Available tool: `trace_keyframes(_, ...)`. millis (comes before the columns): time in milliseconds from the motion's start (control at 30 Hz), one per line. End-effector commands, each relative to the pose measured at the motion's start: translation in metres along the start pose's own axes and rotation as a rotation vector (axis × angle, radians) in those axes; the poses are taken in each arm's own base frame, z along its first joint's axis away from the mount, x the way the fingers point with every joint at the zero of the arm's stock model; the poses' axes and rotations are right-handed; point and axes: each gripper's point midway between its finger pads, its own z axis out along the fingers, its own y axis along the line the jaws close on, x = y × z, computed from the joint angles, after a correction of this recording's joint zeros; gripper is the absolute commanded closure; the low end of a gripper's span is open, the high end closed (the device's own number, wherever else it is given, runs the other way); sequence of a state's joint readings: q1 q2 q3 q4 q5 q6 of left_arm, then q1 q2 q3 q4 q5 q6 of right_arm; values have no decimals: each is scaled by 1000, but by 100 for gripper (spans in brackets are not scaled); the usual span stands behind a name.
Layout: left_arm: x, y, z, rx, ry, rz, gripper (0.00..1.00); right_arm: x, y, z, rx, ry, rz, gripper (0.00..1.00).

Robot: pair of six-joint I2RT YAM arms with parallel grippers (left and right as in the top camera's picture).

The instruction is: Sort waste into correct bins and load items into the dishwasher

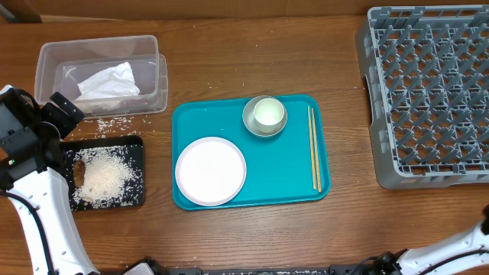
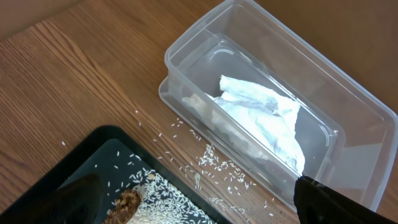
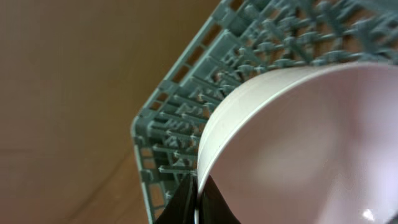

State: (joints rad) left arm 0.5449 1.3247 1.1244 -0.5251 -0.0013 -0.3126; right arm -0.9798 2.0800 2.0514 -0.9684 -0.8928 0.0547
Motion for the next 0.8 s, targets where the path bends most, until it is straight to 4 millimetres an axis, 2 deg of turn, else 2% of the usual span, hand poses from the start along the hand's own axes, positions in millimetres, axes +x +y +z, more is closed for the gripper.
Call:
trace_keyframes(0, -6, -1, -7, 1, -27, -8, 0, 9, 16, 10, -300, 35, -6, 96)
trace_keyframes(100, -6, -1, -7, 1, -27, -8, 0, 8, 8, 20, -389, 35, -18, 96)
trace_keyframes(267, -6, -1, -7, 1, -27, -8, 0, 7, 15, 27, -536, 31, -82, 96)
trace_keyframes(333, -6, -1, -7, 1, -27, -8, 0, 7, 9, 32, -501, 31, -73, 96)
trace_keyframes(500, -6, -1, -7, 1, -27, -8, 0, 13, -21, 43, -329, 52, 30, 96)
trace_keyframes(767, -6, -1, -7, 1, -27, -8, 0, 28, -29, 48, -330, 78, 50, 96)
